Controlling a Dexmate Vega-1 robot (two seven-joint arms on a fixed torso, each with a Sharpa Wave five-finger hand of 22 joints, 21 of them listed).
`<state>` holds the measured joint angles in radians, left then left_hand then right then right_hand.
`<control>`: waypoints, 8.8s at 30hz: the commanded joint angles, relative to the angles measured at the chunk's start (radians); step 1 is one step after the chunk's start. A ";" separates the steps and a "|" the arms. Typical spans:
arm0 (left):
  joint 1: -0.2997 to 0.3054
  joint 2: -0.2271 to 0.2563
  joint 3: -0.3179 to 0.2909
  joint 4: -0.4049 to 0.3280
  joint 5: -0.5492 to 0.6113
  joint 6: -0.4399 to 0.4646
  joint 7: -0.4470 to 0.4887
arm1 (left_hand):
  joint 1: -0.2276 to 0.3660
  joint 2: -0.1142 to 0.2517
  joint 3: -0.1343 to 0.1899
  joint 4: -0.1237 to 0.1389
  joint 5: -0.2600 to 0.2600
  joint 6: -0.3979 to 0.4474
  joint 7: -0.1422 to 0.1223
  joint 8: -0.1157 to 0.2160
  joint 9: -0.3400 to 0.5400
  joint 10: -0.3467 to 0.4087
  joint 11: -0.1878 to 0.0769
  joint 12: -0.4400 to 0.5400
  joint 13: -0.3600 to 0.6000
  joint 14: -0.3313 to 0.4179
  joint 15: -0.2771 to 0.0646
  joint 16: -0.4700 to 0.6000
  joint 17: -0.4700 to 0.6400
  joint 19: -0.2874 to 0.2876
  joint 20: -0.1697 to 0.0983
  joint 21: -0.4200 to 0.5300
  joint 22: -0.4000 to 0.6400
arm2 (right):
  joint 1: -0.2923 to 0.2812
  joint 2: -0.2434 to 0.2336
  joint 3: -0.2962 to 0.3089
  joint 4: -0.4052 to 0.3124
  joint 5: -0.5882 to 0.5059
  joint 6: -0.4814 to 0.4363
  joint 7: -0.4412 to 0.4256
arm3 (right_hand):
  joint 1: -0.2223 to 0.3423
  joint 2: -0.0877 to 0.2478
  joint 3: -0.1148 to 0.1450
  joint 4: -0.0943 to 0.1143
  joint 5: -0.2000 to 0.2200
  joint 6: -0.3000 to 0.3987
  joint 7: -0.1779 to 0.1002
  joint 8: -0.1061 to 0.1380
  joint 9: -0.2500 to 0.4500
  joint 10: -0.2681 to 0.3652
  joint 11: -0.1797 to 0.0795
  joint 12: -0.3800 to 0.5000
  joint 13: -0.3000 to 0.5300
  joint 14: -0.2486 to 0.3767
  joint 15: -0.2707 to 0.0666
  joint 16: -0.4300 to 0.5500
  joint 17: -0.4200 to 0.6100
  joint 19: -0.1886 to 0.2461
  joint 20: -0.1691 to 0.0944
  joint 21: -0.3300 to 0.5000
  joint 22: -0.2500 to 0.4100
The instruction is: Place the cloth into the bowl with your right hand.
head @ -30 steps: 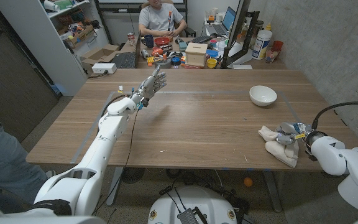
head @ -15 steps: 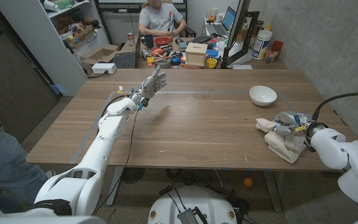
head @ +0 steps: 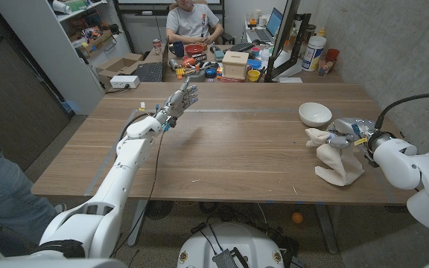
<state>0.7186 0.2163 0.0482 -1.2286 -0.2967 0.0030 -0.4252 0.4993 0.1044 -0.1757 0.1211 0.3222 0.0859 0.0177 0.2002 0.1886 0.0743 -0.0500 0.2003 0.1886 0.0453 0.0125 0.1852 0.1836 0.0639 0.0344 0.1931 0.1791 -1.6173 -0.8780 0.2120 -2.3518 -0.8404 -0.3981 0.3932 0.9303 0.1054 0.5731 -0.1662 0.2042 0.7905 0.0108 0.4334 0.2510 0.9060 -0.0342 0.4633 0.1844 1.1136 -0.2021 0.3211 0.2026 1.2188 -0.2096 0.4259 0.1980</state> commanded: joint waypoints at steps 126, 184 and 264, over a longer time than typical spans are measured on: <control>0.040 0.018 -0.001 -0.051 -0.007 0.053 0.059 | 0.010 0.017 -0.025 -0.003 0.002 0.052 0.016 0.011 0.002 -0.003 -0.005 0.000 0.001 0.001 0.006 0.005 0.006 -0.003 0.005 0.010 0.002 | 0.934 0.023 -0.494 0.720 0.044 0.171 -0.142 | 0.117 0.050 -0.060 0.017 -0.016 0.109 -0.083 -0.022 0.061 0.068 -0.072 -0.020 0.048 0.067 -0.029 -0.012 0.038 -0.040 -0.007 0.067 0.019; 0.053 0.021 -0.016 -0.074 -0.010 0.052 0.055 | 0.013 0.020 -0.034 -0.003 0.002 0.066 0.022 0.011 0.002 -0.002 -0.003 0.000 0.001 -0.001 0.005 0.005 0.006 -0.004 0.007 0.010 0.002 | 1.024 0.105 -0.654 0.974 0.090 0.286 -0.078 | 0.116 0.051 -0.079 0.022 -0.015 0.128 -0.092 -0.043 0.057 0.067 -0.069 -0.025 0.065 0.038 -0.029 -0.027 0.048 -0.095 -0.004 0.063 0.012; 0.061 0.080 0.003 -0.120 0.000 0.035 -0.015 | 0.019 0.026 -0.045 -0.004 0.002 0.066 0.016 0.002 0.003 -0.014 0.002 -0.005 0.001 -0.016 0.006 -0.001 0.006 -0.018 0.001 0.005 0.002 | 0.747 0.156 -0.310 0.603 0.350 0.328 -0.377 | -0.348 -0.118 -0.330 0.153 0.022 -0.337 -0.142 -0.223 -0.048 -0.499 0.067 -0.240 0.018 -0.797 0.244 -0.150 -0.013 -0.769 0.263 -0.255 -0.007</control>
<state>0.7778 0.2577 0.0429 -1.3135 -0.3208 0.0491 -0.4139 0.5164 0.1215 -0.2141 0.1187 0.3222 0.1628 0.0330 0.2079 0.1882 0.0682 -0.0486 0.1991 0.1883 0.0381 0.0195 0.1852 0.1836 0.0543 0.0392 0.2003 0.1789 -0.7195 -0.8175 -0.2777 -1.7274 -0.7030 -0.2549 0.3044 0.5831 -0.0298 0.2375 -0.0161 0.2191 0.4417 -0.1342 0.2099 0.2042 0.4248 0.0314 0.2323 0.1997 0.3594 0.0456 0.1731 0.1906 0.5223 0.0883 0.1749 0.1869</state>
